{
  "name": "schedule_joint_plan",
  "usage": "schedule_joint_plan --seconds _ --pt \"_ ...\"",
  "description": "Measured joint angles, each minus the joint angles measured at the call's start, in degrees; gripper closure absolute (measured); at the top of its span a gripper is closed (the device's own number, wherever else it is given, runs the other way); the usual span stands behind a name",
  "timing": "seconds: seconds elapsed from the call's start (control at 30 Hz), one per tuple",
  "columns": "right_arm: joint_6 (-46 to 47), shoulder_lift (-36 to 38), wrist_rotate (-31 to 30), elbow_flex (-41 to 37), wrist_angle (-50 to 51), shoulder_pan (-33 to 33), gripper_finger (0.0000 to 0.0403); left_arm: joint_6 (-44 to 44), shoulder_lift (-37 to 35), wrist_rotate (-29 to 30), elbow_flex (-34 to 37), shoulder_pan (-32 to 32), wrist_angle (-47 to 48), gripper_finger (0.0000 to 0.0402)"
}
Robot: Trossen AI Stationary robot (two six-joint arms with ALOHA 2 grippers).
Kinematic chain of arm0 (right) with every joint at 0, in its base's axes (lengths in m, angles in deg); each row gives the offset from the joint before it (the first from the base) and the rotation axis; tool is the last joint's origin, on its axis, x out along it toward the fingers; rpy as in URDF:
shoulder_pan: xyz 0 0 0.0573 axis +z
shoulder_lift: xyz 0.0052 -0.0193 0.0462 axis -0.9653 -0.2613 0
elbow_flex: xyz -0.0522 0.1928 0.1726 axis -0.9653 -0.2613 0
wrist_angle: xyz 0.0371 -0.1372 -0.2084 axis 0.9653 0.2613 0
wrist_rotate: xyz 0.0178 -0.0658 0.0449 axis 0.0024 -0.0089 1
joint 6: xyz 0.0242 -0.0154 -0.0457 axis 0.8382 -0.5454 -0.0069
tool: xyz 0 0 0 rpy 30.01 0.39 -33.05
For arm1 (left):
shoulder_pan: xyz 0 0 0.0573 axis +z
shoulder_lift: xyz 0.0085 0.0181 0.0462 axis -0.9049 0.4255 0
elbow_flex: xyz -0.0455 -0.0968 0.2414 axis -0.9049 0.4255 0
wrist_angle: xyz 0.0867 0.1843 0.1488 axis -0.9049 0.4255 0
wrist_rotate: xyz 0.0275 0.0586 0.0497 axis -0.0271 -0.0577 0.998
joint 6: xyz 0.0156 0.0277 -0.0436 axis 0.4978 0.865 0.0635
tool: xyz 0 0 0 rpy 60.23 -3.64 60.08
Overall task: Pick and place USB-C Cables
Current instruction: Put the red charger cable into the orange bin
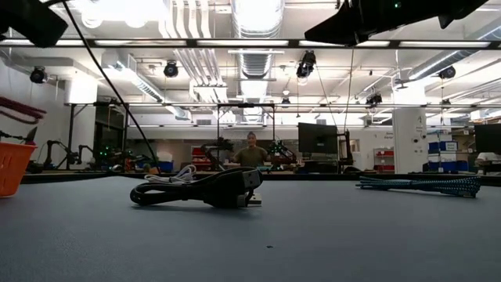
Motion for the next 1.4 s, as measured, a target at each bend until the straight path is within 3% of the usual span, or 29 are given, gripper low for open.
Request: schedule_joint_plan --seconds 0.17,0.33,0.5,0.9,1.23,1.4 --pt "-0.1 0.0 0.0 0.0 0.1 0.0 0.0332 3.3 0.0 8.0 0.0 -4.0 0.0 0.0389" --pt "0.5 0.0 0.0 0.0 0.1 0.0 0.0334 5.6 0.9 9.1 0.1 -9.1 0.0 0.0389" --pt "1.5 0.0 0.1 0.0 2.3 0.0 0.0330 1.6 2.1 10.0 0.5 -11.1 -0.1 0.0389" --pt "1.5 -0.1 0.0 0.0 2.9 0.0 0.0337 -23.3 4.6 6.7 0.3 -11.1 -4.8 0.0389" --pt "1.7 -0.1 0.0 0.0 3.8 0.0 0.0337 -29.6 7.5 2.1 0.4 -11.1 -7.1 0.0389" --pt "0.6 -0.1 0.0 0.0 3.5 0.0 0.0341 -26.0 7.5 2.1 0.5 -11.0 -6.0 0.0389"
